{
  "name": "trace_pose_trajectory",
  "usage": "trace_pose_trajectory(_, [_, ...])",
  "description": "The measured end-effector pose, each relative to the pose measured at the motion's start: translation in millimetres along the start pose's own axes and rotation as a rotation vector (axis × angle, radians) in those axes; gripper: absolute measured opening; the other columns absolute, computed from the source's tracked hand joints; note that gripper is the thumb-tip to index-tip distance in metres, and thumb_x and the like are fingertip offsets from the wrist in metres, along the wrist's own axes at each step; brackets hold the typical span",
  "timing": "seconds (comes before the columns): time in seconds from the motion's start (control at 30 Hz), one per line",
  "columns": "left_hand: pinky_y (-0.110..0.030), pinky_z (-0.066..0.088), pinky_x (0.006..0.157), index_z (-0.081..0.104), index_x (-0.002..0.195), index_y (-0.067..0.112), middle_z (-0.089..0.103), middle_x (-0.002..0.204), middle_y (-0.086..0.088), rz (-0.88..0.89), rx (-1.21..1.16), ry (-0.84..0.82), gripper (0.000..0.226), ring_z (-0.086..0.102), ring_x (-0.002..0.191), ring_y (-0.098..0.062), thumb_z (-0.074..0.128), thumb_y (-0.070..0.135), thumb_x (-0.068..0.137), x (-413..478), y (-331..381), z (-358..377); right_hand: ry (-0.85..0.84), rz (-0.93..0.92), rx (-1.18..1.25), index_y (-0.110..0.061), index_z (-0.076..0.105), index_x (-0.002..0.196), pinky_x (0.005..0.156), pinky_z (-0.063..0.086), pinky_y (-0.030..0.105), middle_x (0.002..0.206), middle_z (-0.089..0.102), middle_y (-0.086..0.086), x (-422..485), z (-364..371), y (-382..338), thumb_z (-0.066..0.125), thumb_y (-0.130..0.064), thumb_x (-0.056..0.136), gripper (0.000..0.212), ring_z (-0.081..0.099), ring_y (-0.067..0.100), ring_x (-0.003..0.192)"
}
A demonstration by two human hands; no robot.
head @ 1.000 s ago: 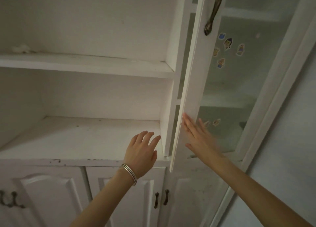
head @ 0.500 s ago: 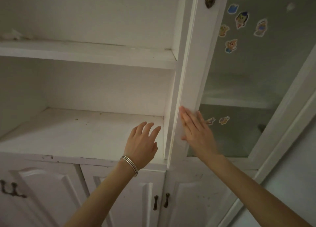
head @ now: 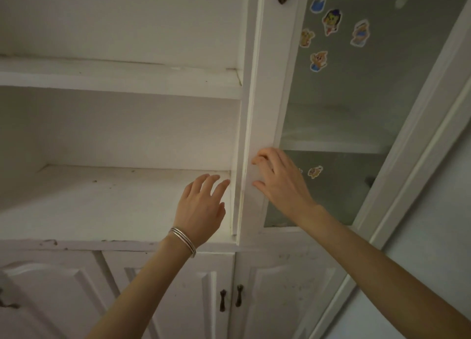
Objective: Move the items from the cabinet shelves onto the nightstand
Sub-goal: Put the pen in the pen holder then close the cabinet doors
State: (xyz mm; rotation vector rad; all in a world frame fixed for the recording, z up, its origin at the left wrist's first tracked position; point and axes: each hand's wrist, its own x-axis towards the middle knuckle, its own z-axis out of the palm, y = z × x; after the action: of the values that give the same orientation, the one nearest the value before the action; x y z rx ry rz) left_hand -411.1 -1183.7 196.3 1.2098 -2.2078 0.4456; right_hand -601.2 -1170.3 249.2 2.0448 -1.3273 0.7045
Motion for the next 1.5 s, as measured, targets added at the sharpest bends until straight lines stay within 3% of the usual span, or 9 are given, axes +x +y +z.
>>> trace_pose_trajectory(0.13, [-0.044, 0.049, 0.084, 0.063, 0.115, 0.011, 0.063, 0.115, -0.013, -0.003, -0.007, 0.012, 0.052, 0.058, 0.107, -0.035, 0.077, 0.014, 0.065, 1, -6, -2, -0.028, 0.062, -0.023, -0.003, 0.058, 0.1, 0.075, 0.05, 0.03, 0.098, 0.054, 0.013, 14, 3, -10, 0.09, -0.03, 0.05, 0.065, 0.051, 0.025, 0.086])
trace_pose_trajectory(0.2, [-0.045, 0.049, 0.086, 0.062, 0.116, 0.011, 0.062, 0.116, -0.013, -0.01, -0.004, 0.02, 0.051, 0.058, 0.108, -0.035, 0.077, 0.014, 0.066, 1, -11, -3, 0.006, 0.075, -0.065, -0.004, 0.054, 0.113, 0.085, 0.049, 0.033, 0.109, 0.048, 0.014, 12, 10, -14, 0.09, -0.032, 0.051, 0.077, 0.046, 0.026, 0.099])
trace_pose_trajectory(0.3, [-0.046, 0.049, 0.087, 0.061, 0.117, 0.012, 0.062, 0.118, -0.014, -0.024, 0.004, 0.023, 0.052, 0.057, 0.109, -0.035, 0.077, 0.015, 0.067, 1, -23, -3, 0.038, 0.078, -0.176, 0.0, 0.024, 0.141, 0.111, 0.025, 0.045, 0.141, 0.024, 0.018, 12, 18, -15, 0.082, -0.039, 0.06, 0.107, 0.021, 0.033, 0.134])
trace_pose_trajectory(0.4, [-0.046, 0.048, 0.087, 0.061, 0.118, 0.011, 0.061, 0.119, -0.014, -0.035, 0.011, 0.022, 0.053, 0.057, 0.11, -0.036, 0.076, 0.014, 0.067, 2, -33, 0, -0.034, 0.082, -0.273, 0.004, 0.004, 0.143, 0.114, 0.014, 0.048, 0.151, 0.004, 0.022, 16, 17, -14, 0.078, -0.042, 0.063, 0.118, 0.004, 0.037, 0.141])
trace_pose_trajectory(0.83, [-0.045, 0.048, 0.084, 0.062, 0.114, 0.01, 0.062, 0.113, -0.015, 0.005, -0.038, -0.008, 0.051, 0.056, 0.108, -0.037, 0.075, 0.008, 0.065, 16, -33, 26, -0.165, 0.1, -0.465, 0.007, -0.005, 0.141, 0.116, 0.007, 0.042, 0.152, -0.002, 0.022, 28, 31, -8, 0.066, -0.055, 0.068, 0.12, -0.006, 0.037, 0.139])
trace_pose_trajectory(1.03, [-0.048, 0.047, 0.086, 0.062, 0.114, 0.008, 0.062, 0.115, -0.015, 0.052, -0.021, 0.002, 0.049, 0.055, 0.111, -0.039, 0.075, 0.009, 0.067, 9, -28, -11, -0.245, 0.132, -0.485, 0.008, -0.015, 0.139, 0.116, 0.003, 0.044, 0.147, -0.02, 0.025, 26, 22, -16, 0.056, -0.054, 0.08, 0.112, -0.017, 0.038, 0.137])
trace_pose_trajectory(1.17, [-0.049, 0.046, 0.086, 0.062, 0.116, 0.008, 0.061, 0.118, -0.016, 0.019, 0.001, 0.01, 0.048, 0.054, 0.112, -0.039, 0.074, 0.012, 0.069, -5, -41, -45, -0.317, 0.161, -0.425, 0.006, -0.012, 0.142, 0.116, 0.002, 0.046, 0.151, -0.017, 0.025, 29, 7, -23, 0.063, -0.05, 0.079, 0.113, -0.017, 0.038, 0.139])
trace_pose_trajectory(1.27, [-0.05, 0.046, 0.088, 0.061, 0.117, 0.007, 0.06, 0.119, -0.017, -0.005, 0.01, 0.014, 0.05, 0.053, 0.113, -0.04, 0.074, 0.015, 0.07, -20, -48, -64, -0.374, 0.161, -0.312, -0.002, 0.0, 0.146, 0.116, 0.004, 0.048, 0.153, -0.012, 0.022, 27, -10, -32, 0.057, -0.048, 0.084, 0.096, -0.015, 0.034, 0.14])
trace_pose_trajectory(1.5, [-0.048, 0.045, 0.089, 0.059, 0.119, 0.009, 0.059, 0.121, -0.016, 0.038, 0.011, -0.004, 0.052, 0.054, 0.113, -0.038, 0.072, 0.026, 0.072, -50, -52, -100, -0.383, 0.167, -0.12, -0.011, 0.014, 0.147, 0.115, 0.011, 0.045, 0.154, 0.018, 0.013, 6, -50, -72, 0.049, -0.037, 0.093, 0.07, 0.011, 0.024, 0.143])
